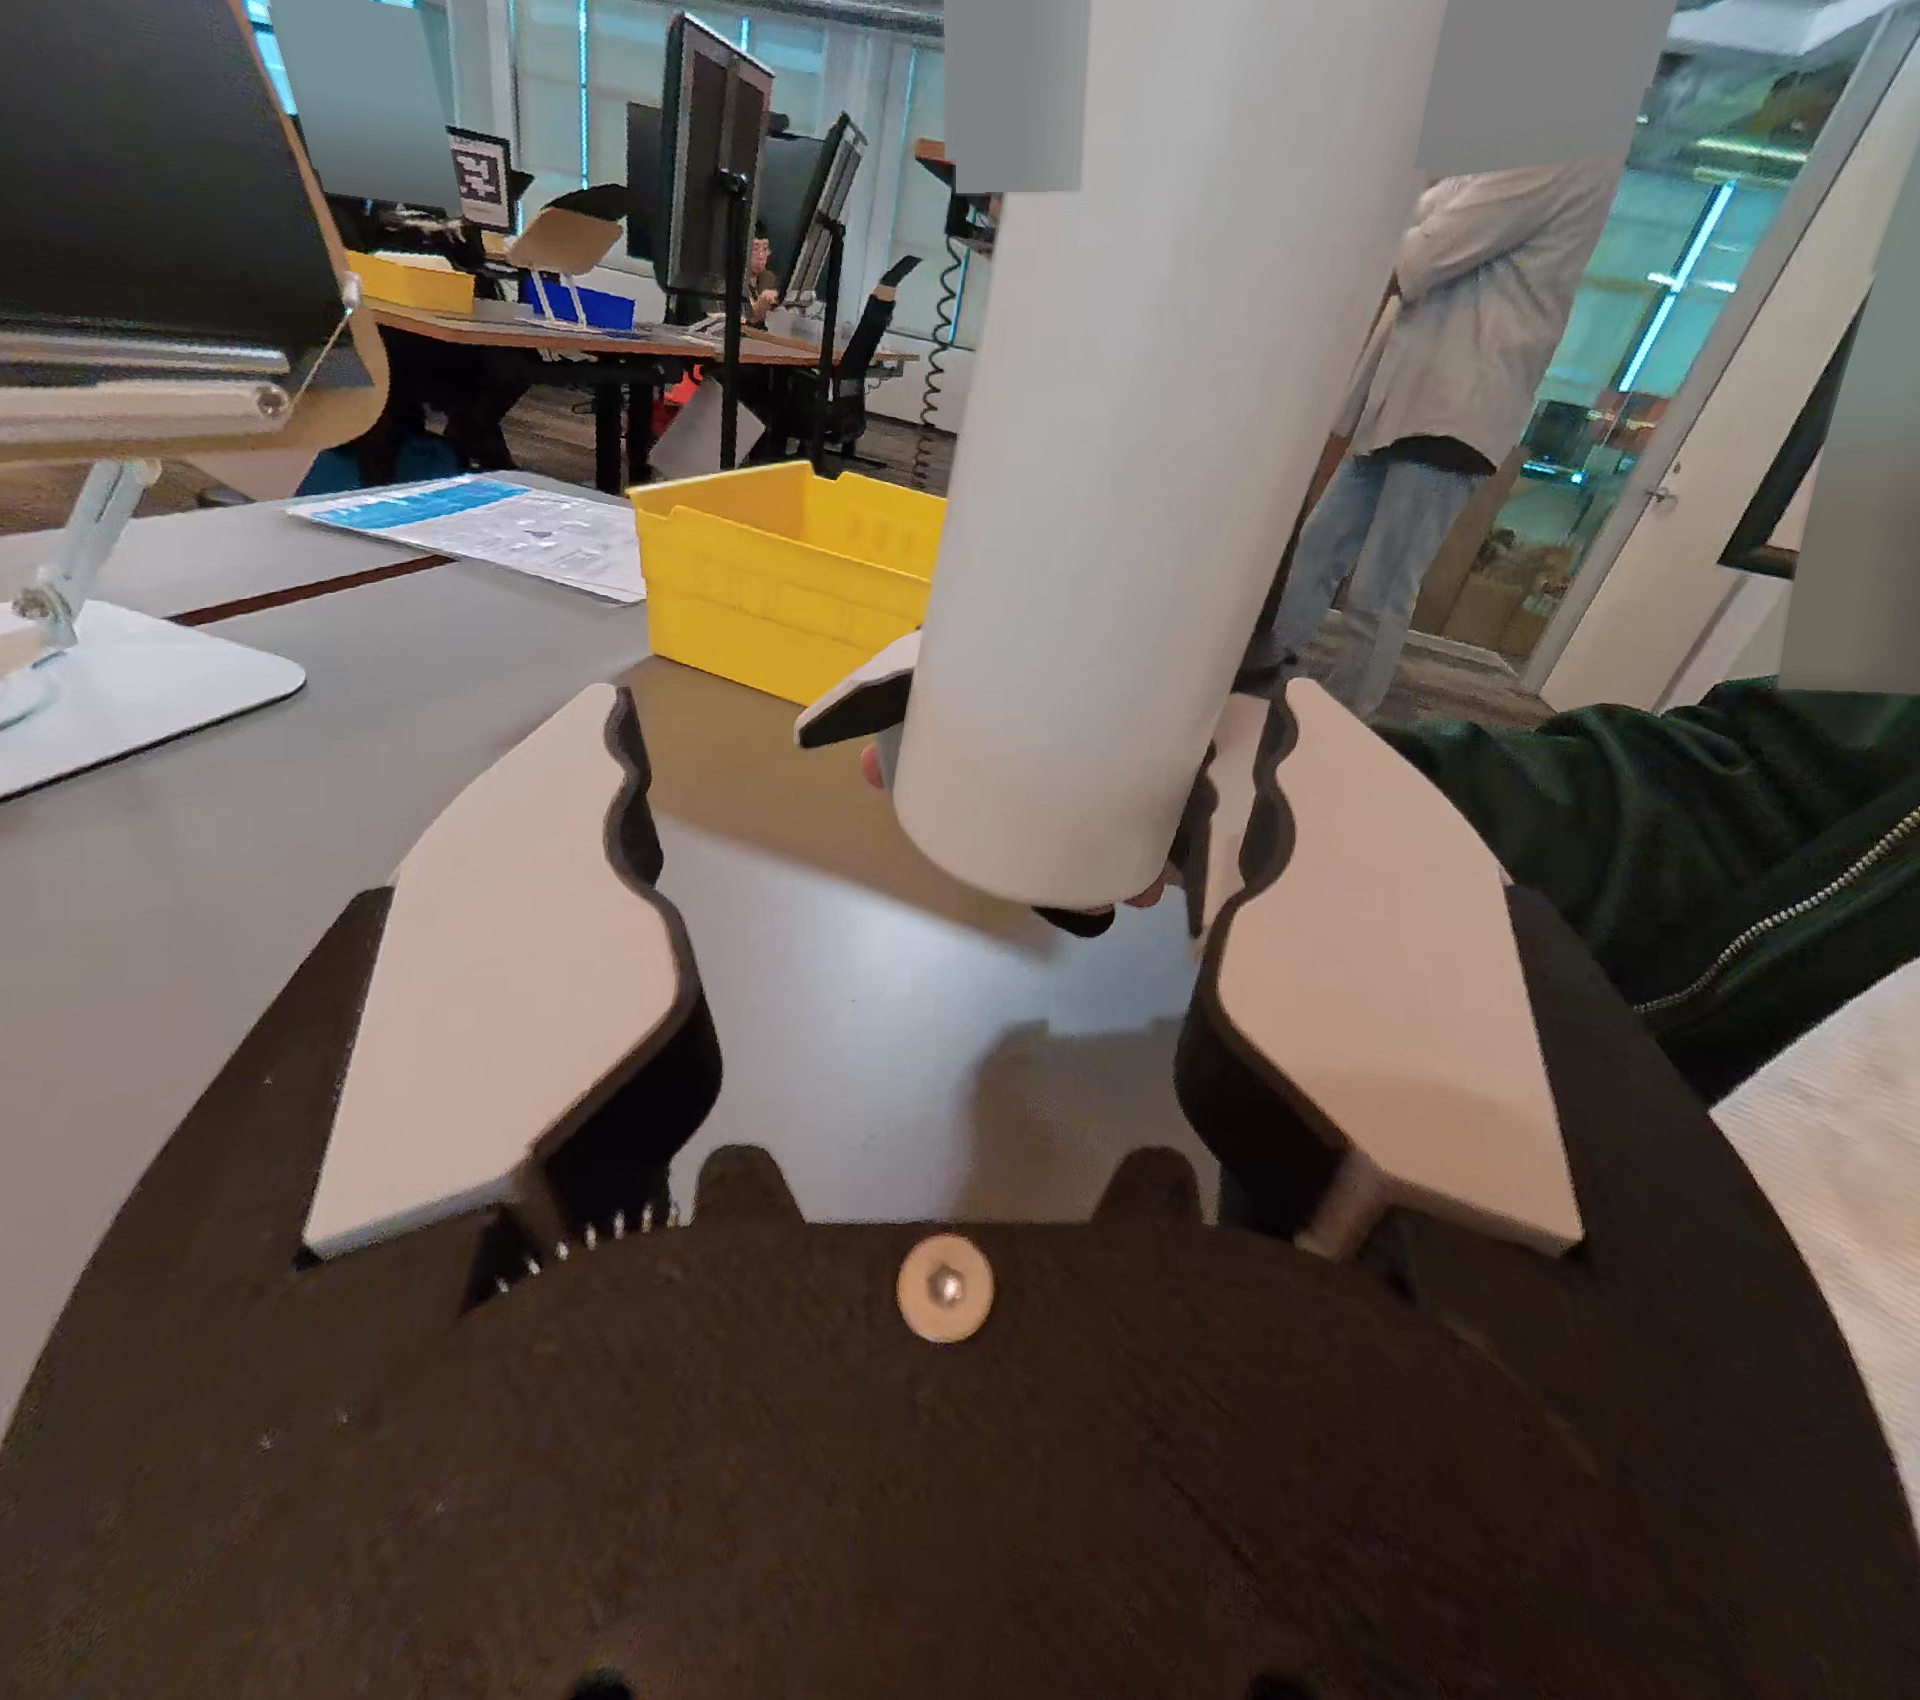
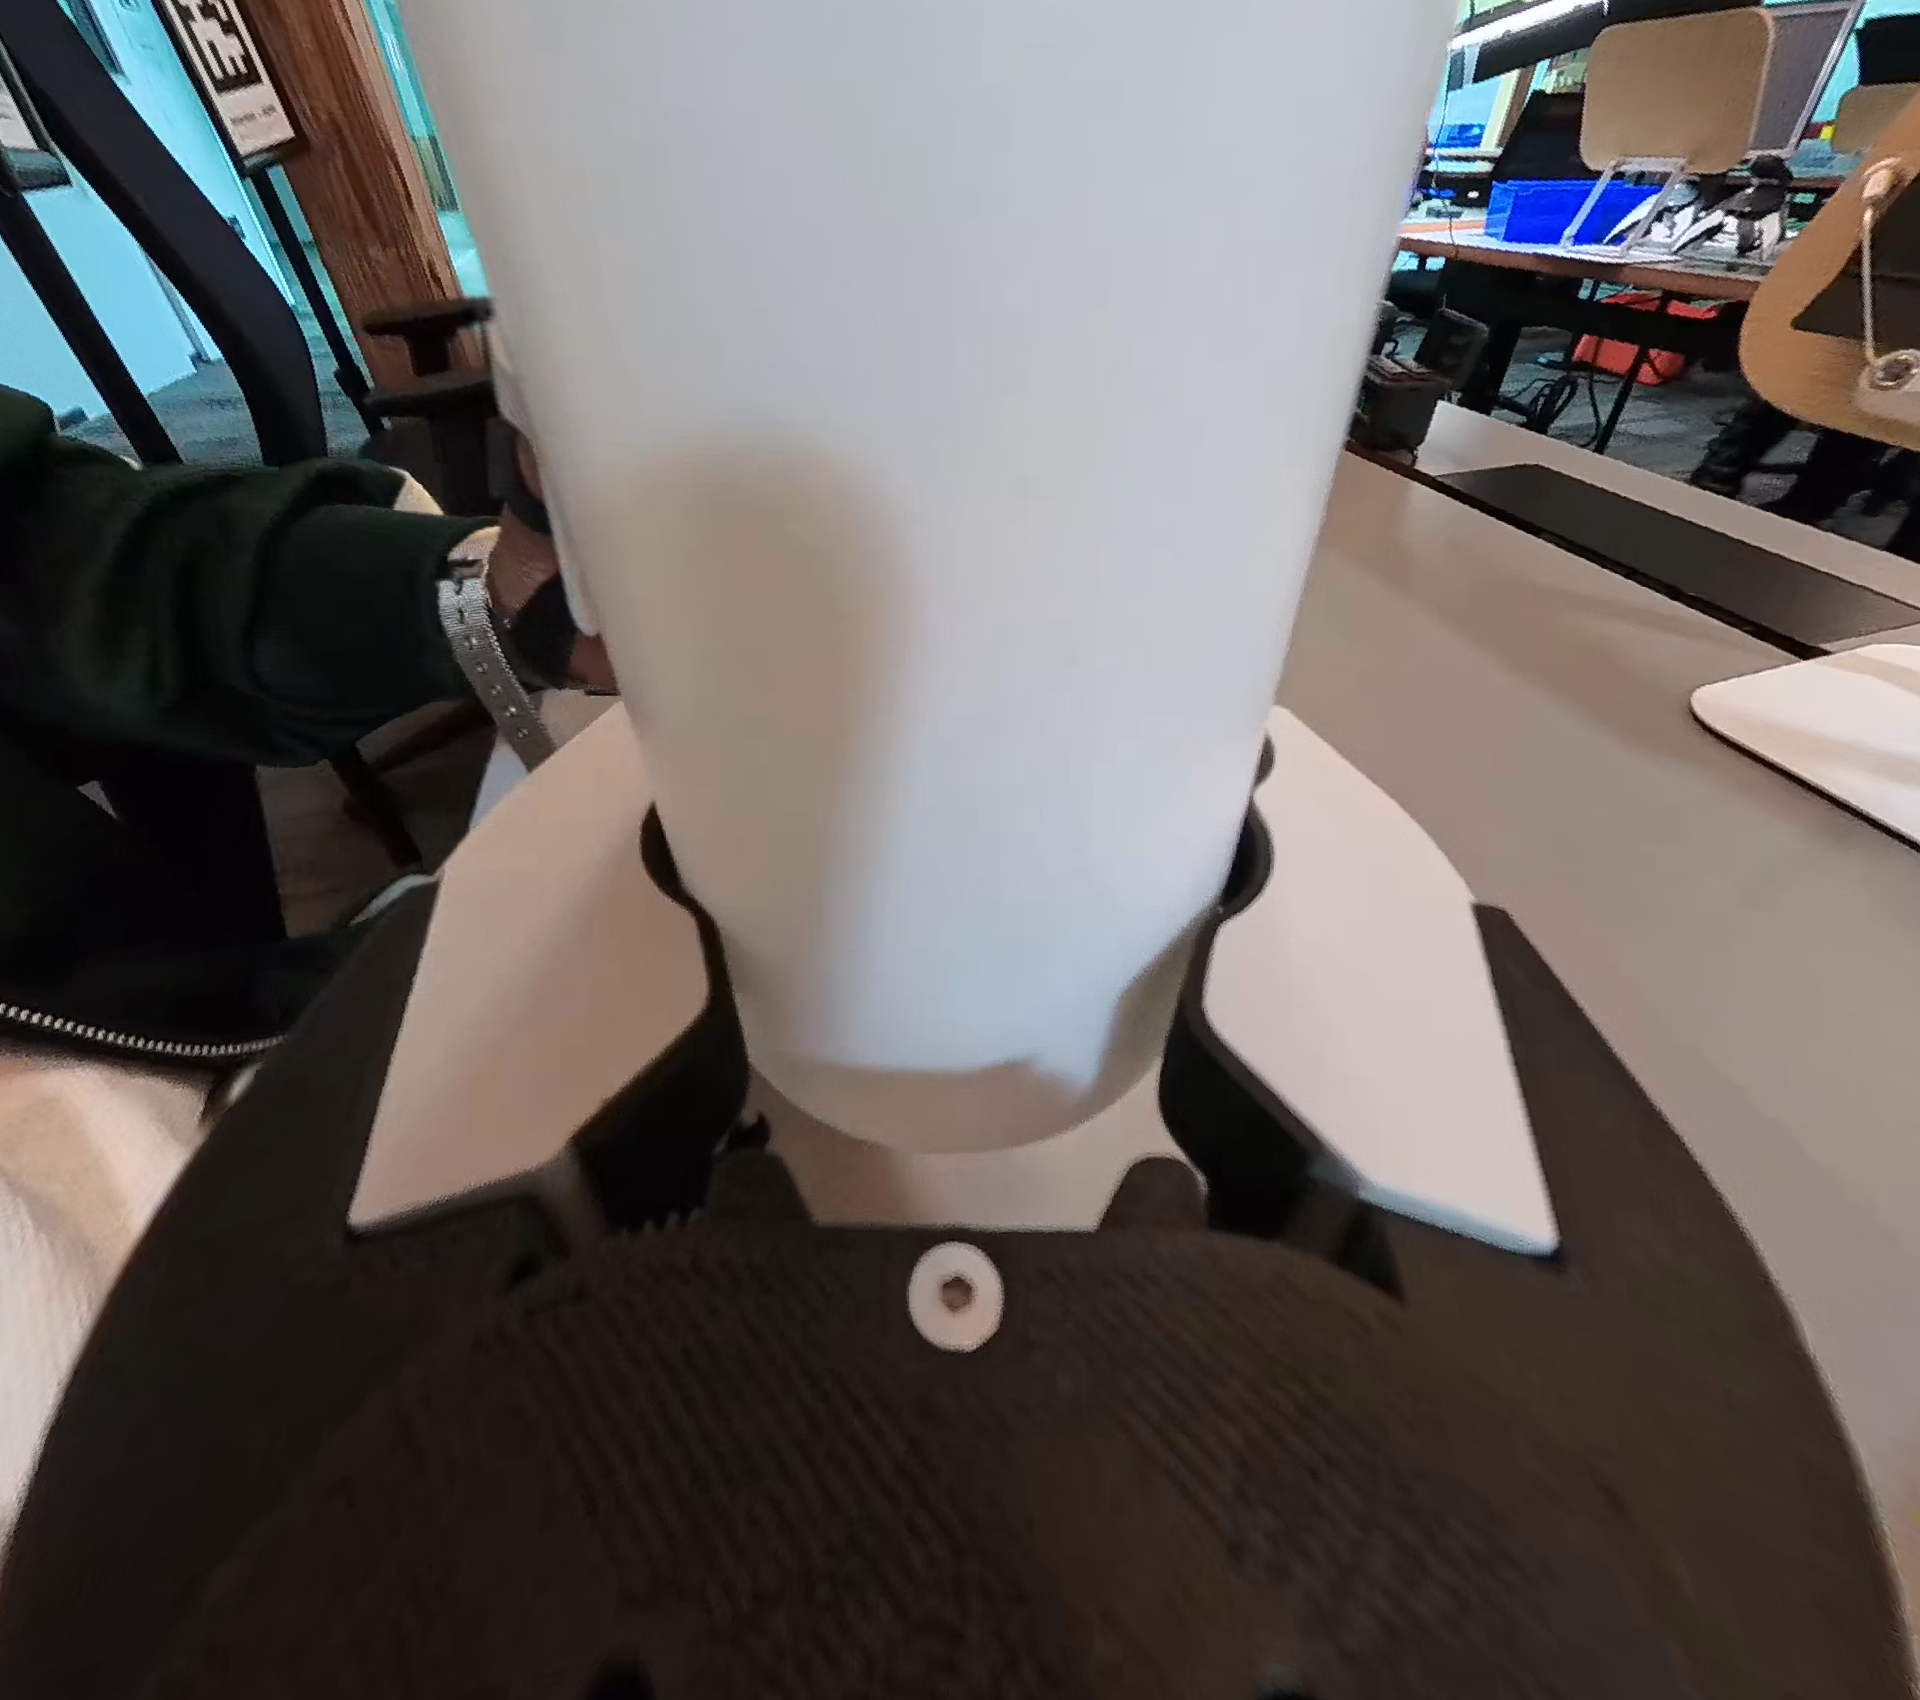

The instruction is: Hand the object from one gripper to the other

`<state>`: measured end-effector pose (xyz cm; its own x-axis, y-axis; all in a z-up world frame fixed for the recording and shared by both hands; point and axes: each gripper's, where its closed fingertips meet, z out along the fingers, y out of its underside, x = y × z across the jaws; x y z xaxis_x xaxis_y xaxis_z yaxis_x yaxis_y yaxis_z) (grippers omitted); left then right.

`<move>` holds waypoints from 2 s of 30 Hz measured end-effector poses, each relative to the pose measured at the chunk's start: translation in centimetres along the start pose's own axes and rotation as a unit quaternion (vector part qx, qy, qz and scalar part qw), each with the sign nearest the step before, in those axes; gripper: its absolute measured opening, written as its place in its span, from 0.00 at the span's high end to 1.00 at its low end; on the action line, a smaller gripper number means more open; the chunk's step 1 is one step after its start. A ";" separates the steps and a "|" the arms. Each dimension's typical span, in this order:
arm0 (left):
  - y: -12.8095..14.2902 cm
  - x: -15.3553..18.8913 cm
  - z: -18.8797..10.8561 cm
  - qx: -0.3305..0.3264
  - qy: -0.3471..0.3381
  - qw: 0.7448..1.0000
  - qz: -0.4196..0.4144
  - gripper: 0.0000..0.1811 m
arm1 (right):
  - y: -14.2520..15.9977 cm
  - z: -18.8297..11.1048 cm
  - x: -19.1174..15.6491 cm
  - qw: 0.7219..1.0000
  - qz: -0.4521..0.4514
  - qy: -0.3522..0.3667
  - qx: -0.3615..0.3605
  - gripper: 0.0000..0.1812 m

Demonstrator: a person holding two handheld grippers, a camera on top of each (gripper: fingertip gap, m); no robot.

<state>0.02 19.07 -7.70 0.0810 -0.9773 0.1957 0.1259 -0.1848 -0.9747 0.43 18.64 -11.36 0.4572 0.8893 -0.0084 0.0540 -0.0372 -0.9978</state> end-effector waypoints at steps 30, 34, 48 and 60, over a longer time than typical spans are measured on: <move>2.2 -0.7 0.2 -0.028 -0.001 1.000 -0.012 0.40 | 0.7 0.3 -0.4 1.000 0.023 -0.013 -0.011 0.43; 2.0 -0.5 0.3 -0.024 0.002 1.000 -0.013 0.40 | 0.8 0.3 -0.5 1.000 0.023 -0.014 -0.012 0.43; -2.3 5.0 1.4 0.016 0.054 0.997 0.045 0.36 | 1.1 1.0 -1.5 0.999 0.020 -0.025 -0.020 0.43; -2.5 6.0 2.7 -0.050 0.028 0.998 0.037 0.37 | 1.8 2.4 -4.6 0.997 -0.014 -0.056 -0.048 0.43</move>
<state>2.85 13.93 -3.84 0.0314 -0.9924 0.1193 0.0228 -0.1187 -0.9927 -3.72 15.58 -13.32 0.3526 0.9357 0.0076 0.1525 -0.0495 -0.9871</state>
